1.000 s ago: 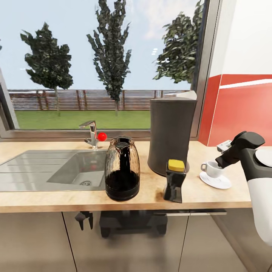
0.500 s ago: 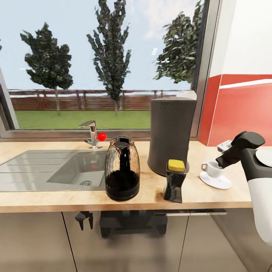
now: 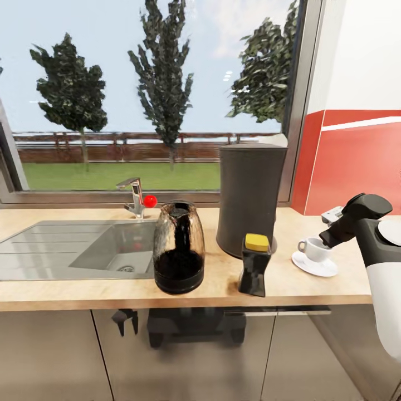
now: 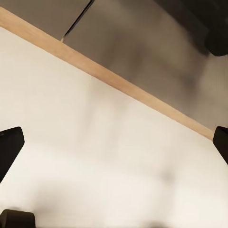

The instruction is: Set up a coffee station on the kitchen countertop: keep the coffee maker on the countertop, move the bottle of coffee from the kitchen shelf to the counter next to the coffee maker, place a paper coffee filter on top of the coffee maker, put the saucer next to the coffee maker with the coffee cup on the saucer, and place the electric kettle next to the coffee maker.

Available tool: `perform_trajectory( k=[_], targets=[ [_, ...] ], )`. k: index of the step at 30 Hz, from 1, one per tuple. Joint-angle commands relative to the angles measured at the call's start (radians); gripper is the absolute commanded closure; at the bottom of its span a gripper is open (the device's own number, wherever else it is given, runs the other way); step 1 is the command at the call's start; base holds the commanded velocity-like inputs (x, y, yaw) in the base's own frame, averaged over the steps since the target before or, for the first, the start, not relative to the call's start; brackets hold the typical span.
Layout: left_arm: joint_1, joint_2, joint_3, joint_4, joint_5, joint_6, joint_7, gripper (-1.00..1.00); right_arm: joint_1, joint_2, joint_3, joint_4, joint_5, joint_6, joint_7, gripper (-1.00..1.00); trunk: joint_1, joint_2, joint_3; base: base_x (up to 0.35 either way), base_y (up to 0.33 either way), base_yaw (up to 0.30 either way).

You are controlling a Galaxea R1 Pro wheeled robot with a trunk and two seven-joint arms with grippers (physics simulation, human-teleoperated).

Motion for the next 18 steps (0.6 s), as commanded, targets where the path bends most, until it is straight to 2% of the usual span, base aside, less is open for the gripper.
perform_trajectory(
  k=[1,18],
  targets=[
    [-0.001,0.000,-0.002,0.000,0.004,0.001,-0.003,-1.00,-0.001,0.000,0.000,-0.001,0.008,0.011,0.011,1.00,0.000,-0.001,-0.001,-0.033,-0.024,0.000],
    [-0.001,0.000,-0.002,0.000,0.004,0.001,-0.002,-1.00,-0.001,0.000,0.000,0.001,0.008,0.010,0.011,1.00,0.000,-0.001,-0.001,-0.004,-0.003,0.000]
  ],
)
